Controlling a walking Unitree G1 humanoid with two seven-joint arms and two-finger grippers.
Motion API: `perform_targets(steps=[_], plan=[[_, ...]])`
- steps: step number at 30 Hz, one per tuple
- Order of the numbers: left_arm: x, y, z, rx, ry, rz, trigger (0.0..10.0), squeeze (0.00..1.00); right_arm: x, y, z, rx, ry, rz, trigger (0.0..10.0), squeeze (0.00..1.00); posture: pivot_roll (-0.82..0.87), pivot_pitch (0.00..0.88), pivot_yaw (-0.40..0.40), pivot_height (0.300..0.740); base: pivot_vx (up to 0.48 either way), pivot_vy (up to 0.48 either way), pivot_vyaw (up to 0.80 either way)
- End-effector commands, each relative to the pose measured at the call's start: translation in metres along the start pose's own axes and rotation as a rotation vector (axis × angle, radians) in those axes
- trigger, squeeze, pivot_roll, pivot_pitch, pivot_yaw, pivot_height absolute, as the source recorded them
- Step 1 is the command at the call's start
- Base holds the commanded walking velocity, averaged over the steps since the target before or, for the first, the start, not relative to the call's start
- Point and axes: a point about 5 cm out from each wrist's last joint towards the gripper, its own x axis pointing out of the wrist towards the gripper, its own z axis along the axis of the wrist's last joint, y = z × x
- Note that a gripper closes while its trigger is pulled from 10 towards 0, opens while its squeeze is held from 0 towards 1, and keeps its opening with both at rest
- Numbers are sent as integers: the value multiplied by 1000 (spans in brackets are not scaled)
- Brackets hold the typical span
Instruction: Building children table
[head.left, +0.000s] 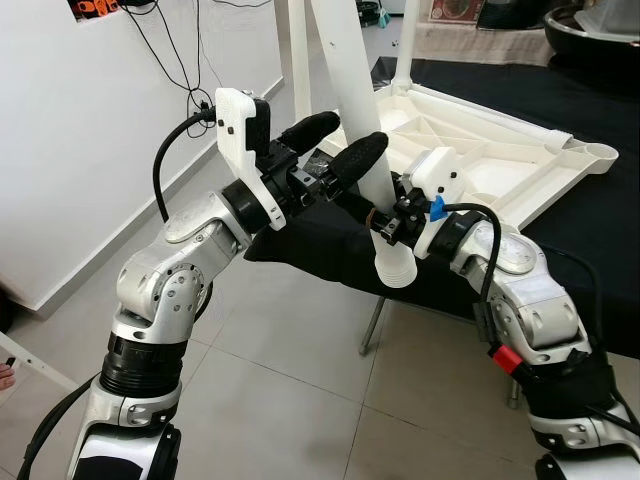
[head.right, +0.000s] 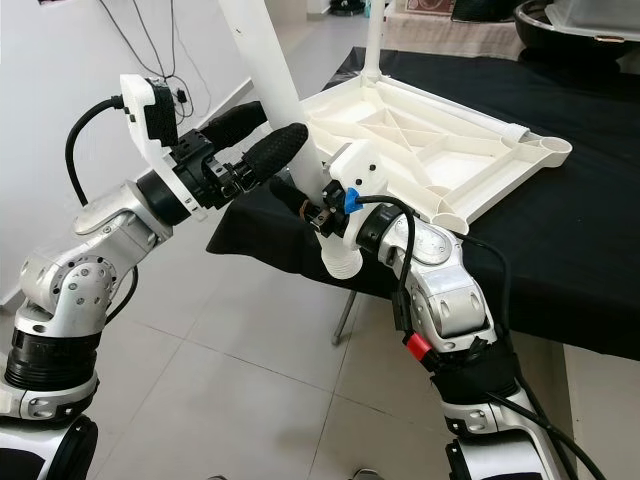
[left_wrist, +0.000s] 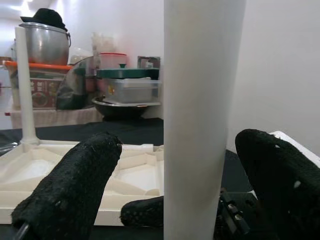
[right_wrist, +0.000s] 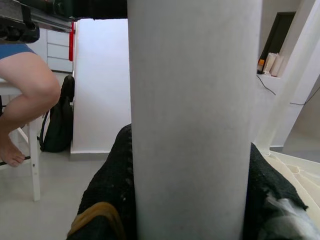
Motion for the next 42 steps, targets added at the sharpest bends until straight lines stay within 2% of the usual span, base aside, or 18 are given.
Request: perform_targets(steps=[1, 4, 6, 14, 16, 17, 18, 19, 24, 35, 38, 39, 42], plan=[[2, -1, 7, 45, -14, -2, 10000, 0, 3, 2, 4, -13, -5, 17, 10000, 0, -68, 90, 57, 740, 0, 0, 0], [5, 5, 11, 95, -38, 65, 10000, 0, 1, 9, 3, -35, 1, 65, 10000, 0, -77, 67, 58, 740, 0, 0, 0], [7, 6, 12, 99, -42, 71, 10000, 0, 0, 11, 2, -46, 6, 91, 10000, 0, -78, 61, 59, 740, 0, 0, 0], [14, 5, 9, 58, -58, 50, 10000, 0, 2, 22, 1, -62, 10, 149, 10000, 0, -77, 67, 61, 740, 0, 0, 0], [15, 5, 8, 56, -60, 47, 9647, 0, 2, 24, 1, -60, 10, 156, 10000, 0, -77, 68, 61, 740, 0, 0, 0], [16, 4, 8, 46, -65, 41, 3098, 0, 2, 24, 0, -58, 11, 158, 10000, 0, -76, 67, 60, 740, 0, 0, 0], [16, 4, 8, 46, -65, 41, 3098, 0, 2, 24, 0, -58, 11, 158, 10000, 0, -76, 67, 60, 740, 0, 0, 0], [16, 4, 9, 39, -72, 36, 0, 0, 2, 25, 0, -58, 13, 157, 10000, 0, -76, 69, 61, 740, 0, 0, 0], [18, 3, 9, 25, -87, 21, 0, 0, 2, 24, 0, -55, 14, 150, 10000, 0, -77, 73, 60, 740, 0, 0, 0], [17, 5, 11, 50, -89, 10, 0, 0, 4, 20, -2, -60, 36, 116, 10000, 0, -76, 71, 57, 740, 0, 0, 0], [16, 4, 11, 61, -83, -12, 0, 0, 4, 19, -5, -31, 62, 112, 10000, 0, -76, 69, 53, 740, 0, 0, 0], [16, 2, 12, 65, -85, -38, 0, 0, 5, 18, -7, -19, 72, 108, 10000, 1000, -76, 69, 53, 740, 0, 0, 0], [15, -2, 13, 71, -86, -85, 0, 0, 6, 17, -9, -3, 78, 95, 10000, 1000, -75, 68, 51, 740, 0, 0, 0]])
